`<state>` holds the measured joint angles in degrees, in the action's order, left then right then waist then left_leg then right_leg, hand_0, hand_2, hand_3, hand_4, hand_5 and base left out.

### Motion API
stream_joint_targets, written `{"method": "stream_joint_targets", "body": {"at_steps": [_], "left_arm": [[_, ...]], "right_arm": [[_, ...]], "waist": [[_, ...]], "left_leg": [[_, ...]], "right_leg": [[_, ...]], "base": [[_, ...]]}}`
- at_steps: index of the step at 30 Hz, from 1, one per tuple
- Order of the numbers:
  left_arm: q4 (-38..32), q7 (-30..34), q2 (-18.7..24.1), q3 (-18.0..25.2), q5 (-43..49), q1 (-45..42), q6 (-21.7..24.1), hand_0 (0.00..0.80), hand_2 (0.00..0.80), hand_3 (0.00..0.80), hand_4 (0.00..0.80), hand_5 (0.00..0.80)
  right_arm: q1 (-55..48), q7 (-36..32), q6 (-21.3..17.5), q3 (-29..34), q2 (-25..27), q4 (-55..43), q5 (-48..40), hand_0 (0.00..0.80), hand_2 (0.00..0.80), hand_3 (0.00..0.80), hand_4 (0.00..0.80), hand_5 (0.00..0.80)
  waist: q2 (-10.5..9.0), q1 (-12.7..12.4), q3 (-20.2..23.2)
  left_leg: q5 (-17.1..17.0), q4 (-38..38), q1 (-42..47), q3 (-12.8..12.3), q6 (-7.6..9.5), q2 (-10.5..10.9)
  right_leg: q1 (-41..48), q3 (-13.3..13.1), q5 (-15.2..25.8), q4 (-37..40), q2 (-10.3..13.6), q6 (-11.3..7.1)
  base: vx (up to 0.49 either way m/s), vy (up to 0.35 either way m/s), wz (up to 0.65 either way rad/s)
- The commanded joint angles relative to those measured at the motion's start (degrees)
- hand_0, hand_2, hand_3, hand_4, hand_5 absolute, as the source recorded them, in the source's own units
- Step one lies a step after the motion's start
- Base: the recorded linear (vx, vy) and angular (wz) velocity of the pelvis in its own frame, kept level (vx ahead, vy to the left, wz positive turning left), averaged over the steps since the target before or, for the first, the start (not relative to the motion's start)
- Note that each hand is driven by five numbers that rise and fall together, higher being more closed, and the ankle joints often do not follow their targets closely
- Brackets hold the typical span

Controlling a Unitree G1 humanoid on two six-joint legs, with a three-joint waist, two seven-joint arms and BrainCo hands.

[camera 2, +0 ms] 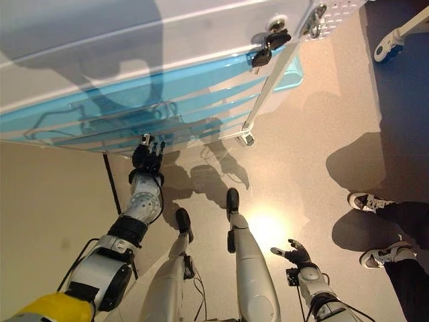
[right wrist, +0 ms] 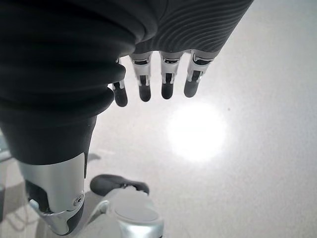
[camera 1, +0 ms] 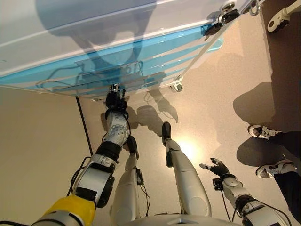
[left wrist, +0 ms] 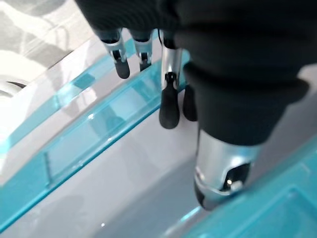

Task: Open the drawer and pick up the medicine

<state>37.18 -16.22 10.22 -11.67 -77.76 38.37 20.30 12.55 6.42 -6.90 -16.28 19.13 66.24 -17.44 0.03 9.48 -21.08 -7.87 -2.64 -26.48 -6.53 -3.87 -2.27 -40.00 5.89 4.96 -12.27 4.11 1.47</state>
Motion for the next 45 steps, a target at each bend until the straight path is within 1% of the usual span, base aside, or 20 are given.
{"method": "stream_joint_targets", "body": {"at_steps": [1, 13, 16, 22, 24, 26, 29, 30, 31, 32, 33, 34, 35, 36, 42, 45], "left_arm": [[-13.4, 10.4, 1.5, -1.8, 3.7, 15.7, 2.8, 0.0, 0.0, 0.0, 0.0, 0.0], [-17.2, 12.4, 0.7, -3.7, 2.8, 15.5, 2.0, 0.0, 0.0, 0.0, 0.0, 0.0], [-18.7, 13.4, 0.9, -4.3, 3.1, 14.9, 1.6, 0.0, 0.0, 0.0, 0.0, 0.0], [-19.9, 15.0, 0.8, -3.9, 2.9, 13.5, 0.9, 0.0, 0.0, 0.0, 0.0, 0.0], [-20.2, 15.2, 0.5, -3.7, 2.8, 13.2, 1.1, 0.0, 0.0, 0.0, 0.0, 0.0], [-20.7, 15.0, -1.1, -2.8, 2.3, 12.8, 2.1, 0.0, 0.0, 0.0, 0.0, 0.0], [-20.3, 13.7, -2.3, -2.3, 2.3, 13.5, 3.5, 0.0, 0.0, 0.0, 0.0, 0.0], [-20.2, 13.3, -2.6, -1.9, 2.3, 13.9, 4.1, 0.082, 0.082, 0.082, 0.082, 0.082], [-19.9, 12.9, -2.7, -1.8, 2.3, 14.3, 4.4, 0.21, 0.21, 0.21, 0.21, 0.21], [-19.8, 12.4, -2.8, -1.5, 2.3, 15.0, 5.0, 0.8, 0.8, 0.8, 0.8, 0.8], [-19.7, 12.2, -3.1, -1.1, 1.7, 15.5, 5.4, 0.8, 0.8, 0.8, 0.8, 0.8], [-19.6, 12.0, -3.2, -1.1, 1.7, 15.8, 5.6, 0.8, 0.8, 0.8, 0.8, 0.8], [-19.6, 11.9, -3.3, -0.9, 1.7, 16.3, 6.0, 0.8, 0.8, 0.8, 0.8, 0.8], [-19.8, 11.8, -3.3, -0.8, 1.5, 16.4, 6.2, 0.8, 0.8, 0.8, 0.8, 0.8], [-20.1, 11.4, -2.7, -0.5, 1.5, 17.0, 6.5, 0.8, 0.8, 0.8, 0.8, 0.8], [-19.5, 11.1, -2.5, -0.6, 2.2, 17.1, 6.4, 0.8, 0.8, 0.8, 0.8, 0.8]], "right_arm": [[-1.1, -0.7, 1.5, -1.8, 2.9, 0.9, 0.3, 0.0, 0.0, 0.0, 0.0, 0.0], [-2.6, -1.9, 1.7, -2.0, 3.4, 1.0, 1.8, 0.0, 0.0, 0.0, 0.0, 0.0], [-2.9, -2.2, 1.7, -2.2, 3.5, 0.7, 2.2, 0.0, 0.0, 0.0, 0.0, 0.0], [-3.1, -2.8, 1.6, -2.5, 3.1, 0.7, 2.7, 0.0, 0.0, 0.0, 0.0, 0.0], [-3.2, -2.9, 1.6, -2.6, 3.1, 0.8, 2.9, 0.0, 0.0, 0.0, 0.0, 0.0], [-3.4, -3.2, 1.6, -3.1, 2.7, 0.9, 3.5, 0.0, 0.0, 0.0, 0.0, 0.0], [-3.3, -3.0, 1.5, -3.5, 2.5, 1.3, 3.7, 0.0, 0.0, 0.0, 0.0, 0.0], [-3.4, -2.9, 1.5, -3.7, 2.4, 1.5, 3.8, 0.0, 0.0, 0.0, 0.0, 0.0], [-3.3, -2.8, 1.5, -3.8, 2.4, 1.5, 3.8, 0.0, 0.0, 0.0, 0.0, 0.0], [-3.1, -2.7, 1.5, -4.0, 2.4, 1.6, 3.9, 0.0, 0.0, 0.0, 0.0, 0.0], [-3.0, -2.5, 1.5, -4.2, 2.3, 1.9, 4.1, 0.0, 0.0, 0.0, 0.0, 0.0], [-3.0, -2.4, 1.5, -4.3, 2.4, 1.9, 4.1, 0.0, 0.0, 0.0, 0.0, 0.0], [-2.9, -2.3, 1.4, -4.5, 2.3, 1.9, 4.3, 0.0, 0.0, 0.0, 0.0, 0.0], [-3.0, -2.3, 1.4, -4.6, 2.3, 1.8, 4.3, 0.0, 0.0, 0.0, 0.0, 0.0], [-3.4, -2.6, 1.2, -5.4, 2.2, 1.3, 4.2, 0.0, 0.0, 0.0, 0.0, 0.0], [-3.4, -2.5, 1.1, -5.4, 2.4, 1.1, 4.1, 0.0, 0.0, 0.0, 0.0, 0.0]], "waist": [[0.53, 0.9, 2.8], [0.55, 0.6, 2.6], [0.52, 0.2, 2.2], [0.21, -0.1, 2.0], [0.08, -0.2, 2.0], [-0.46, -0.3, 1.8], [-0.94, -0.2, 1.5], [-1.13, -0.2, 1.5], [-1.25, -0.2, 1.5], [-1.59, -0.1, 1.2], [-1.55, -0.1, 1.6], [-1.66, -0.1, 1.6], [-2.01, -0.1, 1.4], [-2.13, -0.1, 1.5], [-2.67, -0.2, 2.0], [-2.58, -0.3, 1.8]], "left_leg": [[3.1, 5.8, 0.1, 1.8, -2.44, -1.6], [3.6, 6.3, 0.8, 2.0, -1.79, -0.6], [3.1, 5.7, 1.0, 2.2, -1.59, -0.2], [2.8, 4.8, 1.4, 2.4, -1.25, 0.1], [2.8, 4.9, 1.4, 2.4, -1.2, 0.2], [2.9, 4.9, 1.4, 2.4, -1.12, 0.2], [2.8, 5.1, 1.2, 2.4, -1.16, 0.0], [2.7, 5.1, 1.2, 2.4, -1.21, -0.1], [2.7, 5.0, 1.2, 2.4, -1.24, -0.2], [1.0, 5.0, 0.4, 2.1, -1.02, -0.2], [2.1, 4.3, 1.2, 2.5, -1.38, -0.4], [1.9, 3.9, 1.4, 2.6, -1.46, -0.5], [0.4, 3.7, 0.8, 2.2, -1.27, -0.6], [0.2, 3.2, 0.9, 2.3, -1.33, -0.7], [-0.2, 2.1, 1.5, 2.8, -1.48, -1.0], [-0.3, 2.1, 1.5, 2.9, -1.59, -1.0]], "right_leg": [[4.9, -0.3, -5.0, -3.2, 0.5, -7.75], [6.9, -0.8, -4.1, -1.9, 1.0, -7.78], [7.1, -0.9, -3.7, -1.8, 1.1, -7.79], [6.9, -0.9, -3.0, -1.4, 1.2, -7.86], [6.9, -1.0, -2.8, -1.2, 1.1, -7.87], [7.0, -1.1, -2.3, -0.6, 0.9, -7.94], [7.1, -1.0, -2.0, 0.0, 0.8, -7.97], [7.3, -1.0, -2.0, 0.3, 0.7, -7.99], [7.4, -0.9, -1.9, 0.5, 0.7, -8.01], [7.0, -0.7, -0.2, 1.2, 0.7, -7.66], [7.7, -0.7, -1.6, 1.2, 0.4, -8.06], [7.8, -0.7, -1.5, 1.5, 0.3, -8.08], [7.3, -0.4, 0.1, 1.9, 0.3, -7.74], [7.2, -0.5, 0.3, 2.2, 0.1, -7.79], [7.3, -0.4, 0.2, 2.4, -0.2, -7.93], [7.2, -0.2, 0.1, 2.3, -0.1, -7.91]], "base": [[-0.018, 0.045, 0.07], [-0.017, 0.033, 0.0], [-0.045, 0.027, 0.0], [-0.037, 0.019, 0.01], [-0.017, 0.002, -0.01], [-0.039, -0.002, -0.02], [-0.014, -0.007, 0.01], [-0.003, -0.014, 0.06], [-0.098, -0.016, 0.01], [0.0, 0.0, 0.0], [0.008, -0.004, -0.05], [0.017, -0.003, -0.06], [-0.083, -0.011, -0.09], [-0.079, -0.011, -0.09], [0.019, -0.007, -0.06], [0.015, 0.005, 0.04]]}}
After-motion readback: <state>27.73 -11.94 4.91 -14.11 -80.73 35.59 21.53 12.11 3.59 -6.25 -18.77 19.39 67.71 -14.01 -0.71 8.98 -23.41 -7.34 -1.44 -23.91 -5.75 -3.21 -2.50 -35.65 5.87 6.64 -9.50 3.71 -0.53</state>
